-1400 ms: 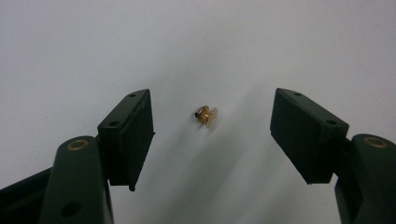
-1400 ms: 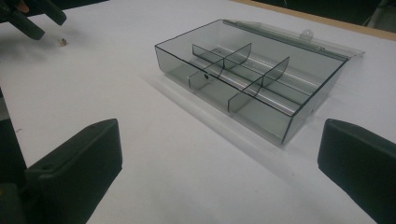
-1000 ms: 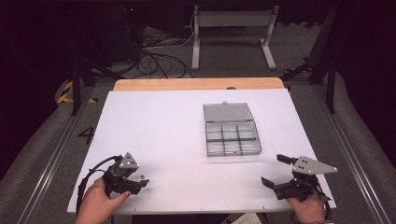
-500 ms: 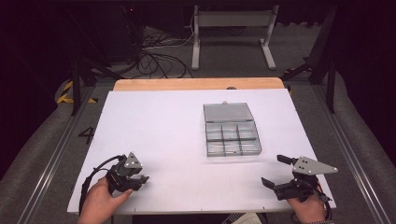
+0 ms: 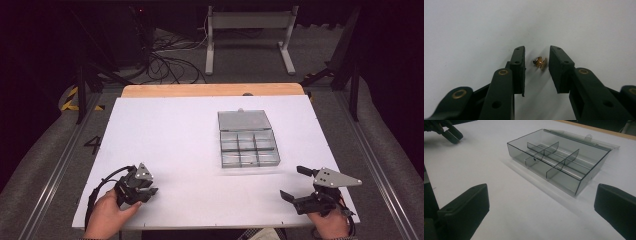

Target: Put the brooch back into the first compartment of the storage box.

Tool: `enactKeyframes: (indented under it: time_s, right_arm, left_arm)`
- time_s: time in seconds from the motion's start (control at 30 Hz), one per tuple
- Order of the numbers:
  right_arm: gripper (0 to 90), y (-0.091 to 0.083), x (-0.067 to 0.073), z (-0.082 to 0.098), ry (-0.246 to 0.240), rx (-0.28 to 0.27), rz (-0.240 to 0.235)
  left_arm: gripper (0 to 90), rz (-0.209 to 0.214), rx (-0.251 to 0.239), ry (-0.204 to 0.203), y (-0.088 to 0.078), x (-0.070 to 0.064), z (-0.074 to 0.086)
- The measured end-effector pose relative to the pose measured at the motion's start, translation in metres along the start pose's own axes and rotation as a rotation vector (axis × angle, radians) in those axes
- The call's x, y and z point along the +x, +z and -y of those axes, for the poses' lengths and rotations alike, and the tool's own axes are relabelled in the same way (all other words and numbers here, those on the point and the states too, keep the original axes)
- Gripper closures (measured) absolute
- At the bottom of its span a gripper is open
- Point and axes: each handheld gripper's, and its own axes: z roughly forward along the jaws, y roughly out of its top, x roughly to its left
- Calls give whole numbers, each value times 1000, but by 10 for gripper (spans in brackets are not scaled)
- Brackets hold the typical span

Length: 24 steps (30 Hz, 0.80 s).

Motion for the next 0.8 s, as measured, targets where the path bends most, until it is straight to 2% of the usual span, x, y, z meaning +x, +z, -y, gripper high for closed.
enactKeyframes:
  time_s: [0.23, 0.43, 0.8]
  right_arm:
    - [9, 0, 0, 0, -1, -2, -3]
    - [9, 1, 0, 0, -2, -1, -3]
    - [9, 0, 0, 0, -1, -4, -3]
  left_arm:
    - [705, 3, -6, 5, 1, 1, -1]
    - [768, 40, -2, -4, 2, 3, -1]
    - [773, 47, 2, -9, 2, 3, -1]
